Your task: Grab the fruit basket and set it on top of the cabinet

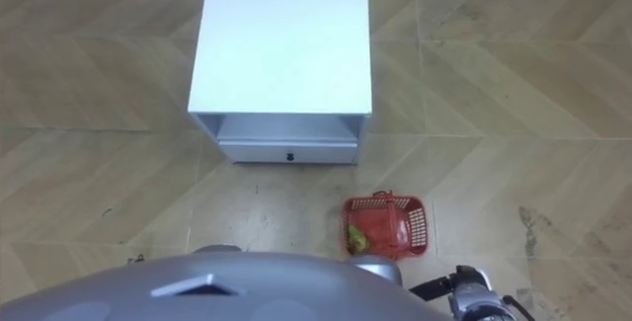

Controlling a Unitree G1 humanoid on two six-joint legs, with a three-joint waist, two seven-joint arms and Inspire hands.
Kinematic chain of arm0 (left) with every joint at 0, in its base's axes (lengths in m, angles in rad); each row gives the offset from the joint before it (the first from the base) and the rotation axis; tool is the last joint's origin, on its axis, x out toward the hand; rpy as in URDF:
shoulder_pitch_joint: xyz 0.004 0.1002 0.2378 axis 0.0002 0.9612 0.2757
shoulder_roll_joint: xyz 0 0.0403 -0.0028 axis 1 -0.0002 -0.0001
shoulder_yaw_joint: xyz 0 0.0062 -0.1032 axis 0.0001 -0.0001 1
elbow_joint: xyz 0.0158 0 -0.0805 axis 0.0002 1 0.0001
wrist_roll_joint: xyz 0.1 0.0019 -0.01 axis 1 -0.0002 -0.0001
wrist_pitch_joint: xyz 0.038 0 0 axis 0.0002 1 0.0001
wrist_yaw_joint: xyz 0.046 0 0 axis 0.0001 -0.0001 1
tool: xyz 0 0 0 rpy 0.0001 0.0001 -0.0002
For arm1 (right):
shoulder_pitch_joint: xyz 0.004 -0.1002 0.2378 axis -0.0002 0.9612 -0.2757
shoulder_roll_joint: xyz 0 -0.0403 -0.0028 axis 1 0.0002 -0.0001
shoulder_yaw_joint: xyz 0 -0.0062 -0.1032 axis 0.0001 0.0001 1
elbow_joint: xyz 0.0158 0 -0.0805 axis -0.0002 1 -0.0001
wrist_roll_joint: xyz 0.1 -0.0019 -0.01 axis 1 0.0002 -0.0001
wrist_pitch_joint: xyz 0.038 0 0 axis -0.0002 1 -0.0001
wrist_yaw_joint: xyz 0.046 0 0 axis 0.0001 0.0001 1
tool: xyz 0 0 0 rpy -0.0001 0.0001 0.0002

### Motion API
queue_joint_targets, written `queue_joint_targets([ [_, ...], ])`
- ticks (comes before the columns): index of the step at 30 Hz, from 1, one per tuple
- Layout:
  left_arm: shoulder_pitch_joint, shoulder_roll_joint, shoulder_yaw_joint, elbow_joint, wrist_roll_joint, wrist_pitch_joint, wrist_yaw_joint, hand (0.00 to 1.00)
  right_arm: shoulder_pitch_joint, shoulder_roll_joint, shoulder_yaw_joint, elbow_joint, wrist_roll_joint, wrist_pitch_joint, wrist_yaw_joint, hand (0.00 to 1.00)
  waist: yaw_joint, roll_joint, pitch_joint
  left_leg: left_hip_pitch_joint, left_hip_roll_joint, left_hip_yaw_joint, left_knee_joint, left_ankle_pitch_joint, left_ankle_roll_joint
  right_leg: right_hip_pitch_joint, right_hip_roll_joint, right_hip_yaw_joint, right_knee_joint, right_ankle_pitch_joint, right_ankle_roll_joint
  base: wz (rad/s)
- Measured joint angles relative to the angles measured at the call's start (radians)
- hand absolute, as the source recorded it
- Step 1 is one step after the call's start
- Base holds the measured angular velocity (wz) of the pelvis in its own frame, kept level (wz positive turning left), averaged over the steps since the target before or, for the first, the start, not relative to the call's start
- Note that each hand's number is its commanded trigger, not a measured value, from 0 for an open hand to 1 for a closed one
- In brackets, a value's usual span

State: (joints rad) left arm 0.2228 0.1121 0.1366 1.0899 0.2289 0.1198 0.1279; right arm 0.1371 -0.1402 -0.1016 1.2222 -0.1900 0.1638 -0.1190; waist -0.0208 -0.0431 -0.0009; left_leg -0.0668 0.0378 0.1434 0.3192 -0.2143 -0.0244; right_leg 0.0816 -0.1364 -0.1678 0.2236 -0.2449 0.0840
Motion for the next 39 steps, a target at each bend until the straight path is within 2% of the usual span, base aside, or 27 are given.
queue_joint_targets([
  [3, -0.017, 0.003, 0.057, 0.039, -0.002, -0.02, -0.001, 0.0, -0.004, -0.002, -0.001, -0.003, 0.024, -0.014, -0.003, 0.0, 0.005, -0.01, 0.0029, -0.054, 0.001, 0.018, 0.058, -0.019, 0.028, -0.074, -0.01, 0.033, 0.072, 0.003, 0.002, -0.2],
  [4, -0.018, 0.003, 0.084, 0.049, -0.001, -0.02, -0.002, 0.0, -0.02, -0.005, -0.001, -0.009, 0.026, -0.021, -0.005, 0.0, 0.004, -0.013, 0.0012, -0.083, -0.005, 0.022, 0.066, -0.025, 0.037, -0.11, -0.019, 0.04, 0.09, 0.006, 0.006, -0.21],
  [5, -0.024, 0.005, 0.104, 0.065, -0.002, -0.031, -0.002, 0.0, -0.031, -0.009, -0.001, -0.014, 0.028, -0.027, -0.008, 0.0, 0.0, -0.016, -0.0019, -0.128, -0.01, 0.029, 0.083, -0.032, 0.047, -0.14, -0.025, 0.044, 0.075, 0.016, 0.024, -0.18],
  [6, -0.028, 0.006, 0.116, 0.071, -0.004, -0.039, -0.002, 0.0, -0.043, -0.01, -0.001, -0.017, 0.036, -0.032, -0.008, 0.0, 0.005, -0.001, -0.0101, -0.164, -0.002, 0.042, 0.098, -0.037, 0.058, -0.154, -0.025, 0.037, 0.077, 0.018, 0.03, 0.0],
  [7, -0.039, 0.01, 0.139, 0.074, -0.008, -0.05, -0.004, 0.0, -0.054, -0.008, -0.003, -0.025, 0.06, -0.034, -0.009, 0.0, -0.001, -0.003, 0.003, -0.221, 0.024, 0.064, 0.166, -0.063, 0.088, -0.215, -0.042, -0.005, 0.26, -0.027, 0.011, 0.46],
  [8, -0.04, 0.032, 0.14, 0.071, -0.025, -0.059, -0.005, 0.0, -0.037, 0.003, -0.002, -0.024, 0.079, -0.031, -0.009, 0.0, 0.003, -0.032, 0.0024, -0.247, 0.016, 0.077, 0.219, -0.089, 0.096, -0.243, -0.069, -0.021, 0.49, -0.064, 0.001, 0.65],
  [9, -0.04, 0.044, 0.137, 0.068, -0.04, -0.061, -0.005, 0.0, -0.033, 0.007, 0.0, -0.022, 0.086, -0.029, -0.009, 0.0, 0.011, -0.045, 0.0042, -0.26, 0.01, 0.087, 0.248, -0.104, 0.102, -0.244, -0.079, -0.022, 0.596, -0.066, -0.002, 0.56],
  [10, -0.054, 0.062, 0.135, 0.069, -0.074, -0.058, -0.004, 0.0, -0.043, 0.004, 0.001, -0.022, 0.131, -0.031, -0.014, 0.0, 0.045, -0.073, -0.0009, -0.298, 0.002, 0.104, 0.319, -0.139, 0.113, -0.243, -0.09, -0.016, 0.768, -0.057, -0.01, 0.0],
  [11, -0.062, 0.069, 0.134, 0.069, -0.099, -0.055, 0.0, 0.0, -0.075, -0.006, 0.003, -0.021, 0.178, -0.045, -0.027, 0.0, 0.075, -0.087, -0.0063, -0.354, 0.01, 0.115, 0.399, -0.173, 0.122, -0.225, -0.084, -0.02, 0.849, -0.035, -0.019, -0.19],
  [12, -0.069, 0.072, 0.135, 0.074, -0.119, -0.055, 0.001, 0.0, -0.091, -0.011, 0.004, -0.017, 0.198, -0.055, -0.036, 0.0, 0.082, -0.09, -0.0087, -0.383, 0.017, 0.117, 0.443, -0.187, 0.128, -0.211, -0.077, -0.024, 0.861, -0.024, -0.021, -0.28],
  [13, -0.096, 0.08, 0.136, 0.098, -0.149, -0.054, 0.012, 0.0, -0.146, -0.011, 0.003, -0.009, 0.215, -0.08, -0.049, 0.0, 0.084, -0.093, -0.0087, -0.452, 0.025, 0.114, 0.535, -0.214, 0.136, -0.181, -0.067, -0.031, 0.856, -0.01, -0.022, -0.09],
  [14, -0.12, 0.088, 0.135, 0.126, -0.164, -0.052, 0.032, 0.0, -0.194, -0.009, 0.003, -0.005, 0.223, -0.112, -0.051, 0.0, 0.081, -0.097, -0.0085, -0.536, 0.023, 0.099, 0.628, -0.237, 0.145, -0.158, -0.069, -0.027, 0.856, -0.017, -0.018, 0.0],
  [15, -0.134, 0.089, 0.134, 0.129, -0.178, -0.052, 0.043, 0.0, -0.215, -0.008, 0.003, -0.004, 0.23, -0.123, -0.052, 0.0, 0.078, -0.097, -0.0071, -0.577, 0.02, 0.089, 0.68, -0.249, 0.146, -0.152, -0.073, -0.024, 0.856, -0.03, -0.012, 0.07],
  [16, -0.164, 0.087, 0.129, 0.137, -0.203, -0.056, 0.064, 0.0, -0.25, -0.011, 0.003, -0.002, 0.243, -0.141, -0.054, 0.0, 0.078, -0.095, 0.0025, -0.658, 0.015, 0.06, 0.792, -0.279, 0.144, -0.152, -0.071, -0.012, 0.883, -0.144, -0.011, 0.16],
  [17, -0.2, 0.089, 0.116, 0.157, -0.24, -0.064, 0.084, 0.0, -0.263, -0.011, 0.003, 0.0, 0.254, -0.151, -0.057, 0.0, 0.078, -0.092, 0.0166, -0.728, -0.01, 0.025, 0.891, -0.297, 0.144, -0.167, -0.074, -0.008, 0.953, -0.263, -0.022, 0.2],
  [18, -0.214, 0.089, 0.105, 0.164, -0.256, -0.066, 0.094, 0.0, -0.264, -0.011, 0.004, -0.002, 0.262, -0.153, -0.059, 0.0, 0.078, -0.093, 0.0178, -0.762, -0.027, 0.007, 0.936, -0.306, 0.14, -0.188, -0.078, 0.005, 1.006, -0.304, -0.028, 0.29],
  [19, -0.24, 0.091, 0.075, 0.182, -0.288, -0.072, 0.112, 0.0, -0.269, -0.012, 0.011, 0.005, 0.276, -0.15, -0.067, 0.0, 0.08, -0.095, 0.0198, -0.821, -0.059, -0.015, 1.02, -0.329, 0.133, -0.242, -0.092, 0.032, 1.145, -0.346, -0.038, 0.36],
  [20, -0.263, 0.095, 0.052, 0.207, -0.312, -0.083, 0.132, 0.0, -0.262, -0.011, 0.022, 0.023, 0.291, -0.149, -0.074, 0.0, 0.078, -0.093, 0.0225, -0.87, -0.072, -0.017, 1.1, -0.353, 0.138, -0.283, -0.103, 0.041, 1.275, -0.359, -0.036, 0.38],
  [21, -0.271, 0.098, 0.039, 0.22, -0.317, -0.087, 0.14, 0.0, -0.255, -0.011, 0.025, 0.027, 0.298, -0.148, -0.076, 0.0, 0.077, -0.092, 0.0266, -0.894, -0.075, -0.017, 1.139, -0.367, 0.142, -0.302, -0.11, 0.045, 1.334, -0.361, -0.038, 0.38],
  [23, -0.283, 0.104, 0.004, 0.246, -0.337, -0.109, 0.176, 0.0, -0.253, -0.015, 0.024, 0.035, 0.306, -0.146, -0.089, 0.0, 0.069, -0.09, 0.0285, -0.989, -0.087, -0.013, 1.281, -0.409, 0.15, -0.37, -0.128, 0.065, 1.54, -0.378, -0.036, 0.26],
  [25, -0.284, 0.105, -0.001, 0.253, -0.357, -0.126, 0.202, 0.0, -0.258, -0.017, 0.018, 0.03, 0.313, -0.15, -0.102, 0.0, 0.051, -0.095, 0.0296, -1.048, -0.1, -0.002, 1.361, -0.425, 0.159, -0.404, -0.145, 0.077, 1.659, -0.387, -0.038, 0.24],
  [26, -0.281, 0.104, -0.001, 0.255, -0.358, -0.138, 0.219, 0.0, -0.257, -0.017, 0.008, 0.018, 0.325, -0.153, -0.113, 0.0, 0.043, -0.105, 0.0302, -1.068, -0.105, 0.015, 1.401, -0.437, 0.164, -0.416, -0.155, 0.094, 1.723, -0.39, -0.038, 0.23],
  [28, -0.269, 0.105, -0.002, 0.253, -0.358, -0.158, 0.237, 0.0, -0.255, -0.017, -0.001, -0.018, 0.336, -0.153, -0.13, 0.0, 0.029, -0.11, 0.0283, -1.089, -0.113, 0.026, 1.453, -0.454, 0.166, -0.419, -0.165, 0.106, 1.793, -0.391, -0.039, 0.16],
  [29, -0.269, 0.107, -0.003, 0.252, -0.358, -0.169, 0.244, 0.0, -0.255, -0.017, -0.001, -0.052, 0.337, -0.154, -0.132, 0.0, 0.022, -0.116, 0.0284, -1.1, -0.12, 0.034, 1.473, -0.459, 0.163, -0.421, -0.18, 0.108, 1.829, -0.392, -0.039, 0.15],
  [32, -0.264, 0.107, -0.036, 0.249, -0.358, -0.198, 0.254, 0.0, -0.256, -0.018, 0.002, -0.131, 0.34, -0.166, -0.141, 0.0, 0.018, -0.124, 0.024, -1.123, -0.121, 0.039, 1.513, -0.463, 0.161, -0.422, -0.187, 0.109, 1.884, -0.398, -0.042, 0.12],
  [35, -0.239, 0.107, -0.075, 0.245, -0.356, -0.202, 0.248, 0.0, -0.261, -0.018, 0.004, -0.164, 0.339, -0.187, -0.152, 0.0, -0.011, -0.136, 0.0206, -1.128, -0.134, 0.045, 1.525, -0.467, 0.15, -0.398, -0.193, 0.104, 1.898, -0.43, -0.043, 0.16],
  [39, -0.191, 0.115, -0.083, 0.247, -0.356, -0.202, 0.208, 0.0, -0.243, -0.02, 0.023, -0.251, 0.326, -0.186, -0.158, 0.0, -0.034, -0.143, 0.0174, -1.138, -0.14, 0.05, 1.555, -0.473, 0.133, -0.373, -0.193, 0.106, 1.928, -0.467, -0.058, 0.07],
])
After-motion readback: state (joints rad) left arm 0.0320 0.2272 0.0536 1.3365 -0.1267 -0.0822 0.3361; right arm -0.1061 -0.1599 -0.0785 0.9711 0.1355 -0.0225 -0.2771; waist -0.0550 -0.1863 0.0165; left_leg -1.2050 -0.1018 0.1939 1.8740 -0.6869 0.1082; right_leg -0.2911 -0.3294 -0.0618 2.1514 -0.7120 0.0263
